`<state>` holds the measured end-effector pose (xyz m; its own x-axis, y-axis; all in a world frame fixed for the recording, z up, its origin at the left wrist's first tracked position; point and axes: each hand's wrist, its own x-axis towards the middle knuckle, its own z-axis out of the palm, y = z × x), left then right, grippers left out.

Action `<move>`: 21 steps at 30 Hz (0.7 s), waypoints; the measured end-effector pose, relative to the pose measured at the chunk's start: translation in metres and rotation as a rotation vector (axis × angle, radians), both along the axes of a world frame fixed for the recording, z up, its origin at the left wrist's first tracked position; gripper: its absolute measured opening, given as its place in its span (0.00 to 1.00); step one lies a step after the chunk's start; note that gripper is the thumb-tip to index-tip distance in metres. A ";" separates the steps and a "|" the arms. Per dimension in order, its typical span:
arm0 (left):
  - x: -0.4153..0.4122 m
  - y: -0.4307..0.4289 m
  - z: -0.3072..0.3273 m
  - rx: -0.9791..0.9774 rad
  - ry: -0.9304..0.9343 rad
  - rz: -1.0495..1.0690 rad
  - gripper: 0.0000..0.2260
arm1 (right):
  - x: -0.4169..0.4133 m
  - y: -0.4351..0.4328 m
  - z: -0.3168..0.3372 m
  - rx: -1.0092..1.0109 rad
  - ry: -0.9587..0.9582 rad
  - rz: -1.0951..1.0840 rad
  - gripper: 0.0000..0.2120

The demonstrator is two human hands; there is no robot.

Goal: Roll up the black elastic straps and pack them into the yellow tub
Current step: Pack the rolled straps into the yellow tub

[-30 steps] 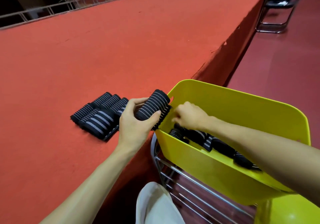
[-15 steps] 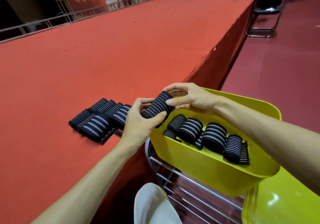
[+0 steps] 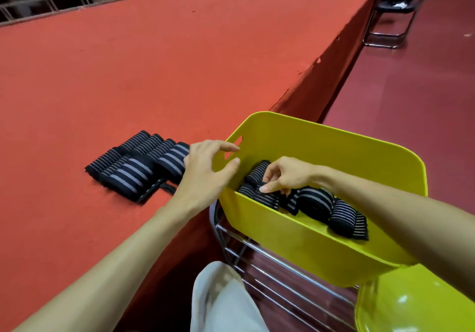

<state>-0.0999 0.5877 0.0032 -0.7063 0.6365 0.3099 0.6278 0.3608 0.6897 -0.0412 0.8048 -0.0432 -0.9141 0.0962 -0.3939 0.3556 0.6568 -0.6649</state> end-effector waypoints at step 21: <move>-0.011 -0.048 -0.020 0.233 0.003 0.159 0.10 | -0.019 -0.040 -0.015 0.711 -0.110 0.312 0.09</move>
<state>-0.1105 0.5397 -0.0172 -0.7906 0.4289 0.4369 0.5780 0.2874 0.7638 -0.0602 0.7649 -0.0583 -0.8996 0.1041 -0.4241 0.1236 0.9922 -0.0187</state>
